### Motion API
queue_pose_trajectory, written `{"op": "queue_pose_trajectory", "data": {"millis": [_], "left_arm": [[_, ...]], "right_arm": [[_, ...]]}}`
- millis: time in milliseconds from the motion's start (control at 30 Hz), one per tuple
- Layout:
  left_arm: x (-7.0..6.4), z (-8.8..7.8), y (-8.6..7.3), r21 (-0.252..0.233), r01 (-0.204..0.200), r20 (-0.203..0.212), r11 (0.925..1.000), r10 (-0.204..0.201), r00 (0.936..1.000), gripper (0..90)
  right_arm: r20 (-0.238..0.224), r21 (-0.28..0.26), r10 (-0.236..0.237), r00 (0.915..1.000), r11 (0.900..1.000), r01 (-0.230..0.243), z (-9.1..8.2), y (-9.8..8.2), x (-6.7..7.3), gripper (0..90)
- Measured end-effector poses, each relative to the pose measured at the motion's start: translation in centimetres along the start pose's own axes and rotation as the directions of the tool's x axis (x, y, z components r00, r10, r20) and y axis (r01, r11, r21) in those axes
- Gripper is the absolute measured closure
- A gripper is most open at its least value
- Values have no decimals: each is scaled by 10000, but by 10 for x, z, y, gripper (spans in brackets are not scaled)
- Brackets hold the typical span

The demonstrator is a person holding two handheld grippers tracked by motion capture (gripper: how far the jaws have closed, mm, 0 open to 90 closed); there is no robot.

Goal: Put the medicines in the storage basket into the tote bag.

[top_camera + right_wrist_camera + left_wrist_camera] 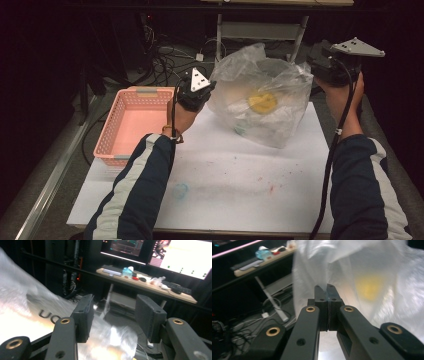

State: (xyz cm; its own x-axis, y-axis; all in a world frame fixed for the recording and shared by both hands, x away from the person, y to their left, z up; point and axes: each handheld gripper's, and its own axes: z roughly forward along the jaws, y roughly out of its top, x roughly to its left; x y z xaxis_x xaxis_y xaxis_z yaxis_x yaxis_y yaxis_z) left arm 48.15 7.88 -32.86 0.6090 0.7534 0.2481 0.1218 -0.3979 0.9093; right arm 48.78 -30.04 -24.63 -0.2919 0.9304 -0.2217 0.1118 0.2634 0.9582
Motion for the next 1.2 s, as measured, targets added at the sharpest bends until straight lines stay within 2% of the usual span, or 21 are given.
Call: {"op": "queue_pose_trajectory", "data": {"millis": [67,133,200,267,333,533,700,733,767,867,900,933,1067,1133,1200], "left_arm": [[2,-3,0,-144,256,8,9996,-256,9997,868],[1,-3,0,-94,433,130,9990,-432,9990,750],[-2,-2,-2,-8,319,551,9995,-318,9980,632],[-7,-1,-4,59,91,482,9999,-93,9988,611],[-10,-2,-5,-101,190,622,9998,-183,9979,548],[-12,-14,0,-680,164,707,9976,-116,9974,541],[-12,-23,1,-783,-22,761,9969,82,9971,504],[-13,-26,0,-796,-100,693,9968,155,9975,497],[-14,-29,-1,-796,-194,597,9966,242,9979,453],[-16,-36,-9,-793,-564,717,9953,621,9955,427],[-17,-38,-11,-748,-678,694,9949,730,9949,411],[-18,-41,-14,-733,-757,705,9944,809,9942,355],[-21,-57,-26,-973,-1008,529,9901,1063,9929,257],[-23,-64,-33,-983,-1160,500,9884,1213,9914,251],[-25,-71,-41,-923,-1229,512,9881,1279,9905,222]], "right_arm": [[-158,-3,35,9999,10000,-35,-1,-1,4,482],[-371,-28,17,9993,10000,-18,-2,-4,10,482],[-605,-27,31,9982,10000,-32,-5,-10,17,482],[-858,-34,112,9962,9999,-115,-7,-17,24,479],[-1023,-47,83,9947,9999,-88,-11,-23,30,475],[-1308,-256,-166,9913,9996,134,-28,-38,41,445],[-1458,-507,-120,9892,9987,47,-46,-46,45,427],[-1481,-544,-122,9889,9985,42,-49,-48,46,422],[-1509,-573,-147,9884,9983,61,-52,-50,47,417],[-1775,-579,-115,9840,9983,12,-59,-58,51,414],[-1785,-539,-201,9837,9985,106,-60,-60,53,410],[-1824,-468,-281,9828,9987,198,-61,-63,55,404],[-2040,-273,-676,9766,9976,633,-67,-74,66,375],[-2031,-303,-938,9747,9955,895,-71,-78,70,374],[-2177,-390,-901,9718,9957,836,-75,-82,74,365]]}}
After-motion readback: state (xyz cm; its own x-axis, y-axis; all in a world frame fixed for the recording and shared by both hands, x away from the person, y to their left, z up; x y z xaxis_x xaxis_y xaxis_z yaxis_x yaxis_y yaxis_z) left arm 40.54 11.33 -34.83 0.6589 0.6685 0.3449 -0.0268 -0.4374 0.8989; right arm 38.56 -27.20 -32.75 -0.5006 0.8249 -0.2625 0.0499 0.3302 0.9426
